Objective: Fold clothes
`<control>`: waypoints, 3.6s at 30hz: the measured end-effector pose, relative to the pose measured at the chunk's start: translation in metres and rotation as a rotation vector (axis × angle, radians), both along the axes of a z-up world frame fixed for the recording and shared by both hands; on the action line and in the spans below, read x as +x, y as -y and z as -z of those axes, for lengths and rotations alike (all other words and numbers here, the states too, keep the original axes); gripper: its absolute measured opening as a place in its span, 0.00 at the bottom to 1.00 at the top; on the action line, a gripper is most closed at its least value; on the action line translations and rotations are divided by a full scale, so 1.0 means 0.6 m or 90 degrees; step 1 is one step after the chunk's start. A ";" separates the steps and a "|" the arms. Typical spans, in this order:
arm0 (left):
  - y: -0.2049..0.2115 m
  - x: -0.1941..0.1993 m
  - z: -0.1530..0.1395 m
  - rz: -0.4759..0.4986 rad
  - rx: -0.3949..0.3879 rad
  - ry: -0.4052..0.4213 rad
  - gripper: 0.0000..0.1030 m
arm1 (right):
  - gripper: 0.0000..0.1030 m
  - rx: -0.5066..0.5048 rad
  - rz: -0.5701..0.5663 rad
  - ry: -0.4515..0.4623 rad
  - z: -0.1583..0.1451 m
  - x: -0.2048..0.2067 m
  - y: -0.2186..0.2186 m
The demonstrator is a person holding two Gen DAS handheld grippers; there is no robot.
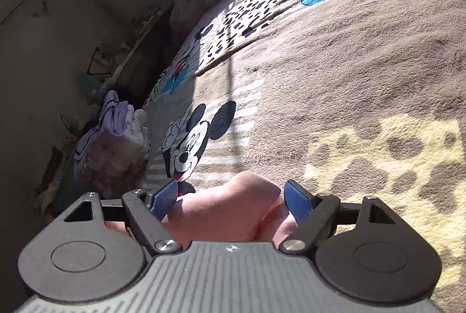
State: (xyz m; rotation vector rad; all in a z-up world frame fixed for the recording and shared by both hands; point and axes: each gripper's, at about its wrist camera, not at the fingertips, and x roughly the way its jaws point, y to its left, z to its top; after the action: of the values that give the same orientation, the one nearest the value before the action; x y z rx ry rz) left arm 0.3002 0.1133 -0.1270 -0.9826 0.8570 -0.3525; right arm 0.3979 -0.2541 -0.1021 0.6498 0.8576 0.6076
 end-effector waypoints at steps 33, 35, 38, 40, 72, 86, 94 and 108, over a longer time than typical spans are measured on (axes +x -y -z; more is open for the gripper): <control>0.221 -0.310 -0.138 0.277 0.507 0.359 0.13 | 0.28 0.179 0.017 0.092 -0.025 -0.416 0.117; 0.236 -0.340 -0.133 0.296 0.538 0.378 0.13 | 0.28 0.186 0.030 0.087 -0.013 -0.450 0.123; 0.255 -0.380 -0.121 0.325 0.579 0.400 0.13 | 0.28 0.189 0.053 0.086 0.003 -0.496 0.128; 0.269 -0.407 -0.114 0.344 0.606 0.414 0.13 | 0.28 0.197 0.067 0.084 0.013 -0.525 0.131; 0.154 -0.404 -0.077 0.137 0.262 0.145 0.76 | 0.81 0.013 0.190 0.129 -0.018 -0.602 0.192; 0.179 -0.265 0.008 0.150 0.215 0.088 0.76 | 0.59 -0.048 0.073 0.101 0.090 -0.427 0.117; 0.201 -0.245 0.024 0.161 0.273 0.148 0.33 | 0.30 -0.063 0.018 0.134 0.077 -0.405 0.088; 0.213 -0.179 -0.080 0.147 0.279 0.310 0.16 | 0.21 0.038 0.077 0.246 0.017 -0.361 0.099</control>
State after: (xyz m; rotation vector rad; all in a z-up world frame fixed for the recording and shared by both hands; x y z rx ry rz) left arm 0.1928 -0.0145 -0.0792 -0.3636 0.5641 -0.5460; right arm 0.1811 -0.3136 -0.1122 0.6080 0.4372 0.6254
